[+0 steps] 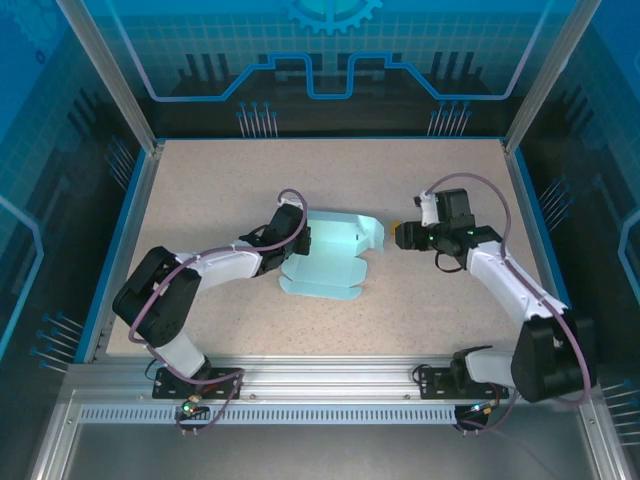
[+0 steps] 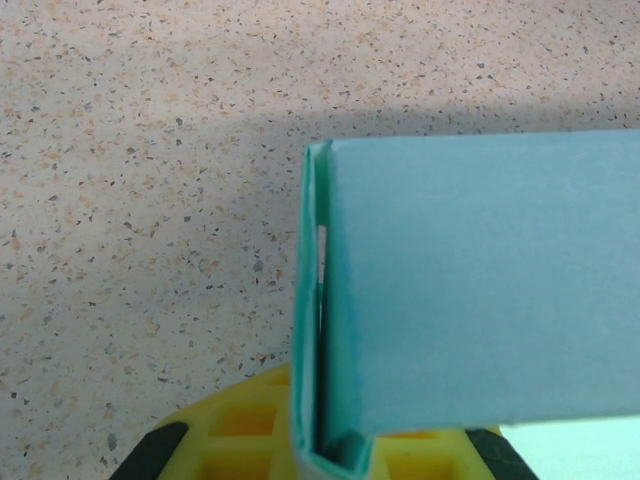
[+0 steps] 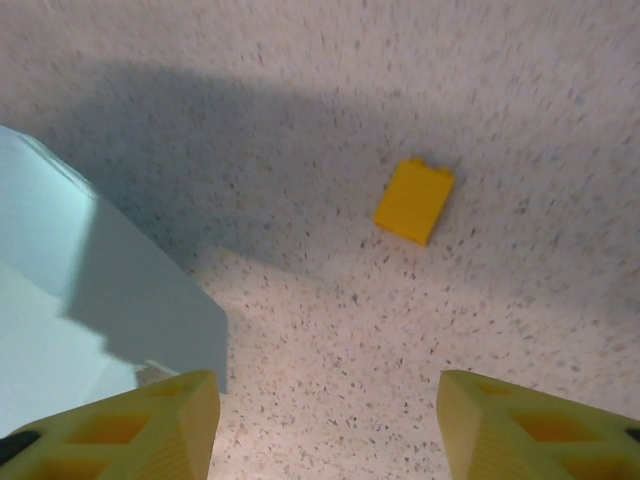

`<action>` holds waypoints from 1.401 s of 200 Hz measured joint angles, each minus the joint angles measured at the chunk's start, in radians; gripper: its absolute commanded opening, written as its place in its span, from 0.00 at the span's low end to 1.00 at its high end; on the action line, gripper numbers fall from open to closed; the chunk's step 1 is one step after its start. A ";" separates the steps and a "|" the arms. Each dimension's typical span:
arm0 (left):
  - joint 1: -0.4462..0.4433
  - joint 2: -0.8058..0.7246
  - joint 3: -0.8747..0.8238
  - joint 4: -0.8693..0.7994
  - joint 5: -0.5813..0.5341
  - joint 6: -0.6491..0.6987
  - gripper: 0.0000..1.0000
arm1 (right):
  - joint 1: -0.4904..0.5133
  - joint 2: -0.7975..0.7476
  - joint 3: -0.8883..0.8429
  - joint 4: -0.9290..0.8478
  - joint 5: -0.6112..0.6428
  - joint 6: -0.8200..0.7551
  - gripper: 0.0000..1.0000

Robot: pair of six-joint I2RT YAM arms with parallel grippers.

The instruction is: Fold the paper box

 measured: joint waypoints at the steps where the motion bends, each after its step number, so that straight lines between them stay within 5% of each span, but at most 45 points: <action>1: 0.000 0.000 0.000 0.000 0.000 0.000 0.05 | 0.000 0.005 -0.001 0.002 -0.004 0.000 0.59; 62: 0.000 -0.011 0.000 0.000 0.010 0.000 0.05 | 0.014 0.165 -0.019 0.107 -0.151 0.013 0.57; 227: 0.000 -0.011 0.000 -0.001 0.010 0.000 0.05 | 0.118 0.182 -0.019 0.167 -0.279 0.018 0.57; 280: 0.000 -0.011 0.000 -0.002 0.018 0.000 0.05 | 0.125 0.191 -0.019 0.190 -0.309 -0.017 0.50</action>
